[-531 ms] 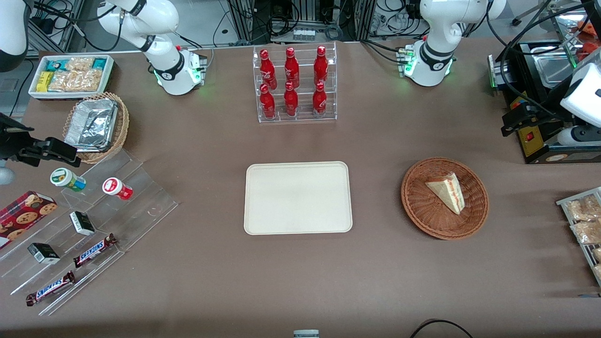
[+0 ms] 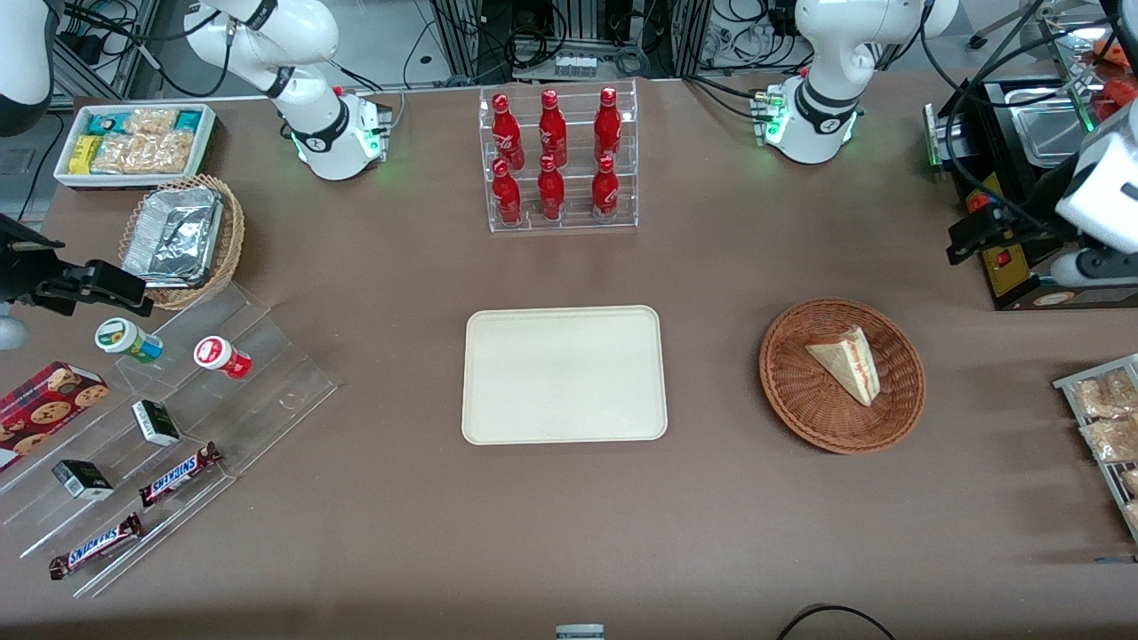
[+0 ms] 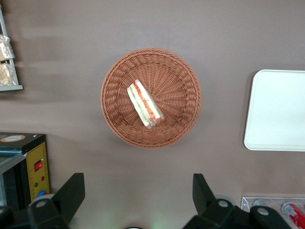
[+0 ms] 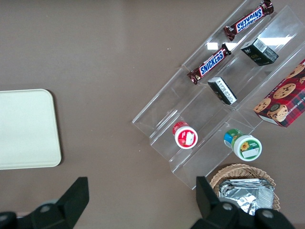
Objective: Place sandwich from basket to tray
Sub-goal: 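Move the left gripper over the wicker basket toward the wrapped sandwich, then lower the open left gripper around the upright wrapped sandwich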
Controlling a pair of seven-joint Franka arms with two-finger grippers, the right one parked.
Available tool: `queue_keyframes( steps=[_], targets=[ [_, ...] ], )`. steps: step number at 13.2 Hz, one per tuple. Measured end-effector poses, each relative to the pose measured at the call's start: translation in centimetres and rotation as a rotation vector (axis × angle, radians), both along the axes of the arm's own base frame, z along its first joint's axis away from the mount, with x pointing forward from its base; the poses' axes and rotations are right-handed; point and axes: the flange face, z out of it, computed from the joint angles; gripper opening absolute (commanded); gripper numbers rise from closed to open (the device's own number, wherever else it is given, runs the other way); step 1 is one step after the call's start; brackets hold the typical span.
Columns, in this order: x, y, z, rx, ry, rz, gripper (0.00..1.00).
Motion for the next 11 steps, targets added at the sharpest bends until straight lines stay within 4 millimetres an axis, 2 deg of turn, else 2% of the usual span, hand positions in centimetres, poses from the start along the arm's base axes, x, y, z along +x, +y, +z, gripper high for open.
queue_keyframes(
  steps=[2,6,9,11],
  targets=[
    [0.5,0.8,-3.5,0.003,0.012,0.042,1.00],
    [0.9,0.7,-10.2,0.021,-0.005,0.246,1.00],
    [0.6,0.3,-14.3,0.024,-0.025,0.352,1.00],
    [0.5,-1.1,-16.7,0.021,-0.046,0.424,1.00]
  ],
)
